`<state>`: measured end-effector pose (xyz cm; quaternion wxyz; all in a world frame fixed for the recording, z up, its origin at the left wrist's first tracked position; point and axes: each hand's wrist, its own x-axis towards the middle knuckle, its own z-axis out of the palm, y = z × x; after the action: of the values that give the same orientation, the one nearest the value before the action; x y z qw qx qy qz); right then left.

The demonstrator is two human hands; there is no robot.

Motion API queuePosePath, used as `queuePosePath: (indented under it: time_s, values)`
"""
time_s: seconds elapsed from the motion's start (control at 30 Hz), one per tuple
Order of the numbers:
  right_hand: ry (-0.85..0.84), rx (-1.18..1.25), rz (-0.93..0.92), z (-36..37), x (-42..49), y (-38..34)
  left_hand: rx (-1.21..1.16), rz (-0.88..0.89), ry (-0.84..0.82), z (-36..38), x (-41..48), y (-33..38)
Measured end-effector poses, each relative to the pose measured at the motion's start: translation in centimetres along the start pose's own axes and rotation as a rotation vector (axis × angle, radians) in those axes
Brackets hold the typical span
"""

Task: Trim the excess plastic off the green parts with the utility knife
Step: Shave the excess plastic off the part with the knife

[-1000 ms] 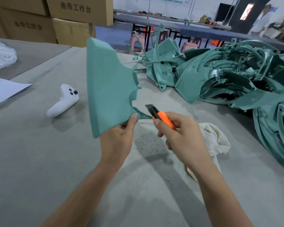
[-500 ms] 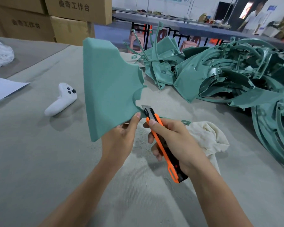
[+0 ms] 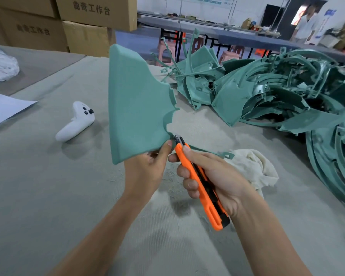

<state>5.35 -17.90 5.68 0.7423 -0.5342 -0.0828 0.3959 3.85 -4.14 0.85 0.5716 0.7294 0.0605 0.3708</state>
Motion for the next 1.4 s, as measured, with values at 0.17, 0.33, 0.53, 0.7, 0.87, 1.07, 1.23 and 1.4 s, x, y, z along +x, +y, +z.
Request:
queuePosePath:
  time_s: [0.17,0.33,0.53,0.7,0.87,1.07,1.23,1.4]
  values:
    - [0.003,0.035,0.032,0.0,0.3,0.1,0.032,0.020,-0.001,0.1,0.1,-0.4]
    - [0.027,0.042,0.037,0.0,0.6,0.4,0.110,0.002,-0.009,0.1,0.1,-0.6]
    - [-0.001,0.165,0.051,0.2,0.8,0.7,0.220,-0.041,0.018,0.3,-0.2,-0.8]
    - [-0.046,0.317,0.083,0.5,1.1,0.7,0.240,-0.015,0.024,0.4,-0.3,-0.6]
    - [-0.049,0.376,0.105,0.9,1.4,0.6,0.210,-0.069,0.021,0.4,-0.1,-0.5]
    - [0.004,0.354,0.144,1.3,1.8,0.5,0.140,-0.160,0.024,0.3,0.1,-0.4]
    - [0.029,0.332,0.126,1.8,2.1,0.6,0.135,-0.199,0.012,0.1,0.1,-0.6]
    - [0.009,0.341,0.088,2.0,2.3,0.3,0.007,-0.190,-0.009,0.4,-0.2,-0.7]
